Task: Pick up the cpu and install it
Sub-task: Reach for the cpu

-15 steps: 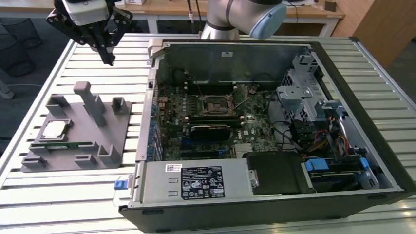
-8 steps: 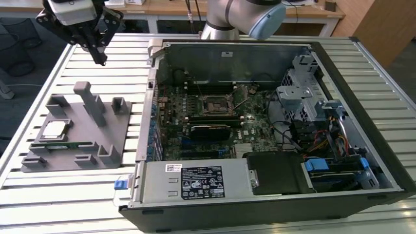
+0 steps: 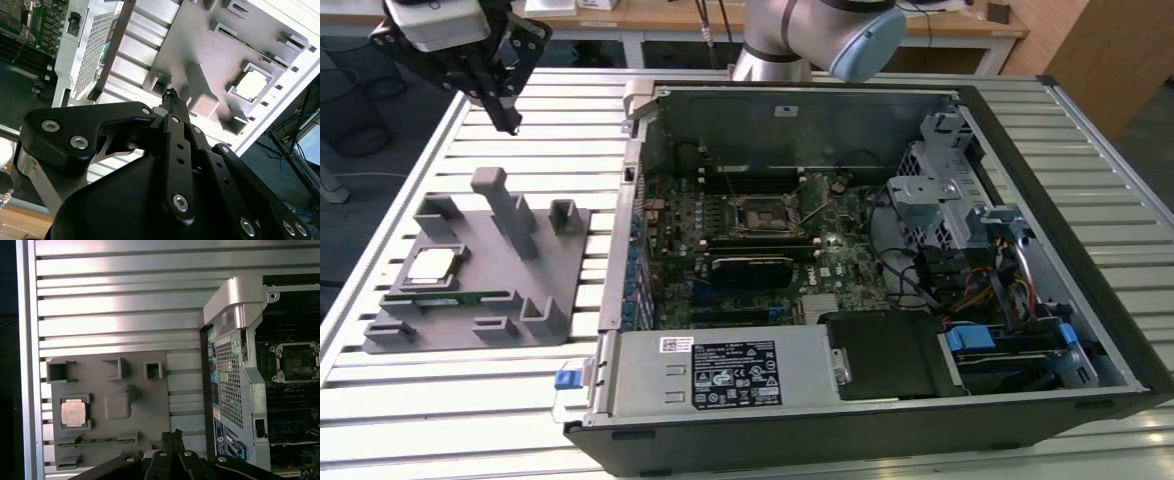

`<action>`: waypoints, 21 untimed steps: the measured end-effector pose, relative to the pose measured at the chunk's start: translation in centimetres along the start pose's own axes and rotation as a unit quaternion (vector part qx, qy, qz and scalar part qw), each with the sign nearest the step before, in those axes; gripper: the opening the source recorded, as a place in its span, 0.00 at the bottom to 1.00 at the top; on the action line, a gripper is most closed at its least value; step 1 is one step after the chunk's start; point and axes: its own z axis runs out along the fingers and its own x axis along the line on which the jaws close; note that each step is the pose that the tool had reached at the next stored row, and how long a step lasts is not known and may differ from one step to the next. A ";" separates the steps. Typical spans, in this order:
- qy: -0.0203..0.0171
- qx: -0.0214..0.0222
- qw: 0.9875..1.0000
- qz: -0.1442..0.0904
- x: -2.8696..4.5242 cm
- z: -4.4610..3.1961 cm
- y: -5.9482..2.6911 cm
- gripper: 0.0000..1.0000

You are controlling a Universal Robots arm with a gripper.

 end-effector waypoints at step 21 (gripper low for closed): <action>0.000 0.000 1.000 0.000 4.59 -0.12 -0.34 0.11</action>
